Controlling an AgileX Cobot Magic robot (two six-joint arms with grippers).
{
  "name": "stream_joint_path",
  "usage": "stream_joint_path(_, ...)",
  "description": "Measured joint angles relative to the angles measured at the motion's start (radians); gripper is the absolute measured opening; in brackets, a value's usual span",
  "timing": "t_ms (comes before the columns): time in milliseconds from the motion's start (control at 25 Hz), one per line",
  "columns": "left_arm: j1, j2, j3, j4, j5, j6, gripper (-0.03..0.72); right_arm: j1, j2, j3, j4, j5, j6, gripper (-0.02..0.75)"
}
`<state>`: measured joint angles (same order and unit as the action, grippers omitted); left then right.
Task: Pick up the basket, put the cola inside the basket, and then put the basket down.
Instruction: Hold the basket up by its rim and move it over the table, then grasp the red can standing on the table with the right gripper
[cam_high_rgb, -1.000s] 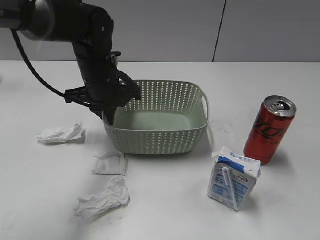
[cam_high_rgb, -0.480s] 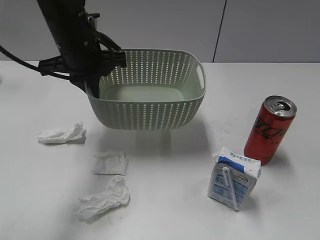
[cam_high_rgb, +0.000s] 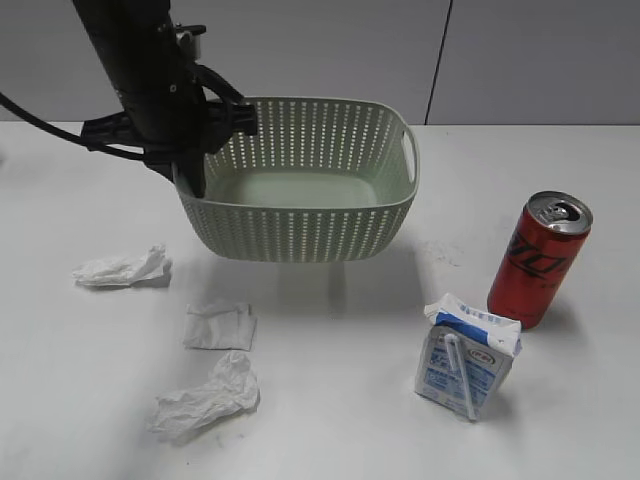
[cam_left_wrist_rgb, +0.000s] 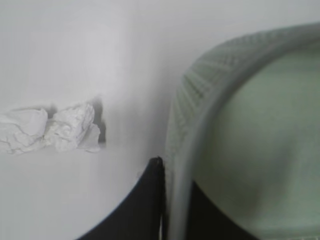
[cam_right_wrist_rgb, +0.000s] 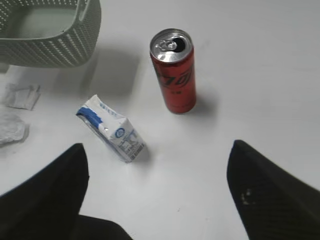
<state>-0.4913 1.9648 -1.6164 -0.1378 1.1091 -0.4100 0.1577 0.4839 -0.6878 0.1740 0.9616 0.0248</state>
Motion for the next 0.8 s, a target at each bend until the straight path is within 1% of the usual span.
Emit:
stream_joint_path(120,0.0,0.0,0.0,-0.007,-0.015,0.014,0.002,0.0,0.185,-0.079,0.029,0.0,-0.025,0.658)
stream_joint_path(280,0.0,0.01,0.0,-0.042,-0.03,0.061,0.002,0.002,0.429,-0.187,0.073,0.0,-0.097,0.658)
stream_joint_path(520,-0.001,0.036,0.0,-0.01,-0.042,0.073,0.002,0.032,0.755,-0.332,0.091,-0.014,-0.093,0.658)
stream_joint_path(640,-0.001,0.036,0.0,0.004,-0.047,0.073,0.002,0.035,0.891,-0.383,0.047,-0.034,-0.048,0.658)
stream_joint_path(800,-0.001,0.036,0.0,0.012,-0.048,0.075,0.002,0.035,0.997,-0.42,-0.01,-0.077,-0.016,0.658)
